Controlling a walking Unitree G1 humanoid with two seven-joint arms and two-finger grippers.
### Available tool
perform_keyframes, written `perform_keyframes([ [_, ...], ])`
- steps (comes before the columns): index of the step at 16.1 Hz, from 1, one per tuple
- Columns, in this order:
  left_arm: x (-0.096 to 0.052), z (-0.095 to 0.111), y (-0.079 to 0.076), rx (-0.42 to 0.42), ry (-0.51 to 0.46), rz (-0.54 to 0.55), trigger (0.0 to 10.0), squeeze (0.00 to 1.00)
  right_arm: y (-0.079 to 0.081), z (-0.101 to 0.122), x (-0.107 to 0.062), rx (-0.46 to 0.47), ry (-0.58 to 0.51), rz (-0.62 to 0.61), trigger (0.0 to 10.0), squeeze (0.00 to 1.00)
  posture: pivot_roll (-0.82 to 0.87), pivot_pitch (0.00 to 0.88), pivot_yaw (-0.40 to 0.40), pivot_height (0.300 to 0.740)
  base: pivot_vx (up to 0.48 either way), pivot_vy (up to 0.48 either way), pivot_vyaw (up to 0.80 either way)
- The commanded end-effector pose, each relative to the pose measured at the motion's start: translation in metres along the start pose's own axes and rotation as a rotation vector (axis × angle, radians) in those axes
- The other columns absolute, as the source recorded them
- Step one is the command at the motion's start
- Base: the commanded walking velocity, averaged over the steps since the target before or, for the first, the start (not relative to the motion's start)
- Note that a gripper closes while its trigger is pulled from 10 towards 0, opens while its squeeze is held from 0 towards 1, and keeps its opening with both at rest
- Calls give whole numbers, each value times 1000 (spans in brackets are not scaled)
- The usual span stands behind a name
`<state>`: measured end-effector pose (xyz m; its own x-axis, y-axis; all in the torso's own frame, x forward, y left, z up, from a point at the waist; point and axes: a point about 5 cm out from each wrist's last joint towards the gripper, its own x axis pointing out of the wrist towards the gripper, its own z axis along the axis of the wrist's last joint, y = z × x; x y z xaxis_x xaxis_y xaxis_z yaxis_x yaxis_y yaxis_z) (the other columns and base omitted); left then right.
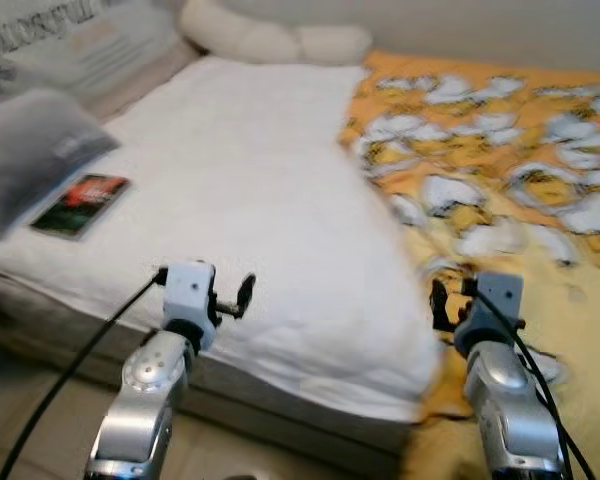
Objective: Clean up the room
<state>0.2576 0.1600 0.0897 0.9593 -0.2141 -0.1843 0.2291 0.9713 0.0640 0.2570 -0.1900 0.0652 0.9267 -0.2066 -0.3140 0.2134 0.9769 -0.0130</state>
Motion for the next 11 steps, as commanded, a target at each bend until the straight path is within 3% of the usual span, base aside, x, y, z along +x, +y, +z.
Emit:
perform_keyframes([
  [1,-3,-2,9,15,17,27,10000,0,8,3,1,5,-5,27,10000,0,91,0,54,740,0,-480,0],
  [6,1,-3,11,14,26,34,10000,0,5,7,4,4,-16,-1,10000,0,87,0,55,740,0,0,0],
  [8,3,-1,10,17,22,21,10000,0,-3,8,7,-14,-11,-55,10000,0,94,0,51,740,0,0,0],
  [9,3,0,7,25,21,-12,10000,0,-13,6,11,-27,10,-102,10000,525,100,0,50,740,0,0,0],
  [11,2,0,5,42,25,-69,10000,0,-25,3,18,-35,52,-133,10000,1000,100,0,53,740,0,0,0],
])
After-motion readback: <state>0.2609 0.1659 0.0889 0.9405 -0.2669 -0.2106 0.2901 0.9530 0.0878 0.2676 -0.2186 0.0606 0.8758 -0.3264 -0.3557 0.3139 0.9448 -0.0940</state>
